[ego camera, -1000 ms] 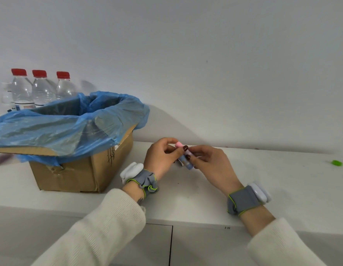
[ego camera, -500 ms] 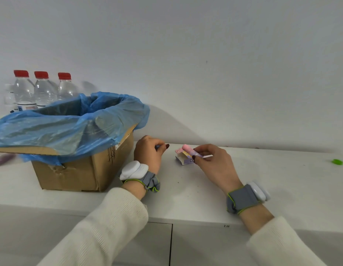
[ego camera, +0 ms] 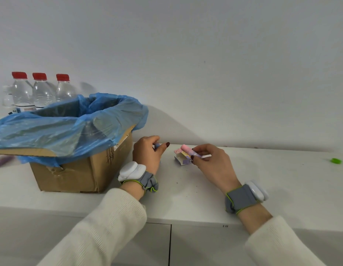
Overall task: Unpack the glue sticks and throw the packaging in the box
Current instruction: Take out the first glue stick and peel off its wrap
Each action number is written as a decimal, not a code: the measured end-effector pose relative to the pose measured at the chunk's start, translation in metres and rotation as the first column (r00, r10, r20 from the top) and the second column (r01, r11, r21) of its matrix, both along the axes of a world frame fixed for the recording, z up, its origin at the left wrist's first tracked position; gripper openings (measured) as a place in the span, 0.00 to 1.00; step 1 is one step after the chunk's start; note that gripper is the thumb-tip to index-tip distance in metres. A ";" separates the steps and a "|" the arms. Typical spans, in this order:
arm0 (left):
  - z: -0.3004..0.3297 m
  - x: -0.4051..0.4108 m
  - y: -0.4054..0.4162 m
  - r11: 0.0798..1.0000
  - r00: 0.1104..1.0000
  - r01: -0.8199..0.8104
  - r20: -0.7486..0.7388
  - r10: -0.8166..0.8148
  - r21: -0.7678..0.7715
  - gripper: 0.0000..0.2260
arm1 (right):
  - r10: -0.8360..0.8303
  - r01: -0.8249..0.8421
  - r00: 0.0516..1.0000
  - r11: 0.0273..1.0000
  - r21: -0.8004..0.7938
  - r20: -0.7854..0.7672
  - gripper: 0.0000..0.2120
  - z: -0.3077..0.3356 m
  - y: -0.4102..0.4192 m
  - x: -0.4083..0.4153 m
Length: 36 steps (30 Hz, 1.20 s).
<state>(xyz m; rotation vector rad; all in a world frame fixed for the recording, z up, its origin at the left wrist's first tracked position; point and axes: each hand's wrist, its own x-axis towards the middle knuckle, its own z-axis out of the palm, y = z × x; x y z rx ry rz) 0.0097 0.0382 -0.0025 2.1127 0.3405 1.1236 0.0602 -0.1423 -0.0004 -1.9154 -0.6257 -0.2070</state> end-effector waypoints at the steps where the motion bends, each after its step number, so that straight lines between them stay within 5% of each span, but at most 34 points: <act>1: 0.001 0.000 0.000 0.998 0.999 -0.043 0.015 0.042 0.056 0.15 | -0.002 0.002 1.000 1.000 0.000 0.005 0.06 0.000 0.000 0.000; 4: 0.007 -0.004 -0.005 0.977 0.980 -0.108 0.187 0.074 0.182 0.12 | -0.007 0.006 0.999 1.000 0.027 0.041 0.07 0.000 0.000 0.001; 7: 0.010 -0.011 -0.019 0.969 0.958 0.051 0.263 -0.116 0.241 0.05 | -0.017 0.010 0.995 0.997 0.074 0.096 0.07 0.001 0.000 0.000; 12: 0.008 -0.017 -0.032 0.942 0.943 0.334 0.003 -0.334 -0.013 0.14 | 0.023 -0.045 0.992 0.983 0.178 0.126 0.05 0.005 0.000 -0.002; 16: 0.009 -0.017 -0.036 0.887 0.895 0.437 -0.023 -0.445 -0.150 0.10 | 0.071 -0.092 0.990 0.981 0.170 0.124 0.03 0.005 0.002 -0.006; 23: 0.009 -0.018 -0.036 0.892 0.908 0.409 -0.012 -0.419 -0.194 0.09 | 0.143 -0.148 0.988 0.985 0.086 0.059 0.08 0.003 0.003 -0.010; 28: 0.006 -0.017 -0.036 0.936 0.932 0.350 -0.087 -0.352 -0.032 0.15 | 0.241 -0.238 0.971 0.964 0.117 -0.007 0.20 0.006 0.002 -0.013; 36: 0.000 -0.011 -0.033 0.917 0.917 0.393 -0.108 -0.384 0.073 0.09 | 0.169 -0.169 0.986 0.973 0.158 0.014 0.07 0.003 0.003 -0.008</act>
